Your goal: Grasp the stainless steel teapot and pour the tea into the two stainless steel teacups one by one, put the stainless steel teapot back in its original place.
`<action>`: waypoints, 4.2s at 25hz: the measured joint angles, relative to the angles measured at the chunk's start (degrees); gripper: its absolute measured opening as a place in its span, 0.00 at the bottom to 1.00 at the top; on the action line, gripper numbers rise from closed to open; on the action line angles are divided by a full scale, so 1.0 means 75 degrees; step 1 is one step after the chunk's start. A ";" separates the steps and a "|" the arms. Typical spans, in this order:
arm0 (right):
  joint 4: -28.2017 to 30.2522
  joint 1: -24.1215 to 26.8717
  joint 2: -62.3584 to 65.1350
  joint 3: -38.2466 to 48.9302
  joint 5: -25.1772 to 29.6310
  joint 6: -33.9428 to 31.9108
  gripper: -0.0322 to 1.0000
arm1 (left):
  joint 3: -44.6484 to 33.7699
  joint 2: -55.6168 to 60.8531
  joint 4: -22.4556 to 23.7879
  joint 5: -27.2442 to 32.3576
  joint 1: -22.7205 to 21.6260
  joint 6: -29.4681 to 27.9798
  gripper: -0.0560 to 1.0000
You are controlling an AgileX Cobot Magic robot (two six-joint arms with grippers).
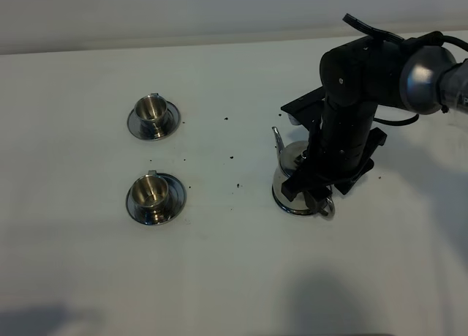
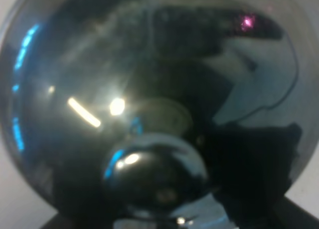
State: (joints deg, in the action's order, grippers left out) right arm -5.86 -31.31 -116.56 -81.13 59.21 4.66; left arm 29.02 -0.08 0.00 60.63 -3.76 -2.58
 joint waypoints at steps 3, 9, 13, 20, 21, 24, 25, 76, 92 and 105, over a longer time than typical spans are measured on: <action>0.0017 0.0000 0.0001 0.0000 0.0000 -0.0027 0.49 | 0.0000 0.0000 0.0000 0.0000 0.0000 0.0000 0.42; 0.0023 0.0000 0.0001 0.0000 0.0007 -0.0036 0.35 | 0.0000 0.0000 0.0000 0.0000 0.0000 0.0000 0.42; 0.0032 0.0000 0.0001 0.0000 0.0000 -0.0036 0.23 | 0.0000 0.0000 0.0000 0.0000 0.0000 0.0000 0.42; 0.0035 0.0000 0.0001 0.0000 -0.0030 -0.0028 0.21 | 0.0000 0.0000 0.0000 0.0000 0.0000 0.0000 0.42; 0.0041 0.0000 0.0001 0.0000 -0.0030 -0.0028 0.21 | 0.0000 0.0000 0.0000 0.0000 0.0000 0.0000 0.42; 0.0041 0.0000 0.0001 0.0000 -0.0030 0.0009 0.21 | 0.0000 0.0000 0.0000 0.0000 0.0000 0.0000 0.42; 0.0041 0.0000 0.0001 0.0000 -0.0030 0.0016 0.21 | 0.0000 0.0000 0.0000 0.0000 0.0000 0.0000 0.42; 0.0201 -0.0126 0.0530 -0.0943 -0.0402 0.0881 0.21 | 0.0000 0.0000 0.0000 0.0000 0.0000 0.0000 0.42; 0.1328 -0.0984 -0.2159 -0.5538 0.1143 0.1670 0.21 | 0.0000 0.0000 0.0000 0.0000 0.0000 0.0000 0.42; 0.2187 -0.1353 -0.3777 -0.7570 0.1343 0.2180 0.21 | 0.0000 0.0000 0.0000 0.0000 0.0000 0.0000 0.42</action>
State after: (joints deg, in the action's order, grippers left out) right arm 10.54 -41.46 -144.89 -137.90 69.28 21.01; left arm 29.02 -0.08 0.00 60.63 -3.76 -2.58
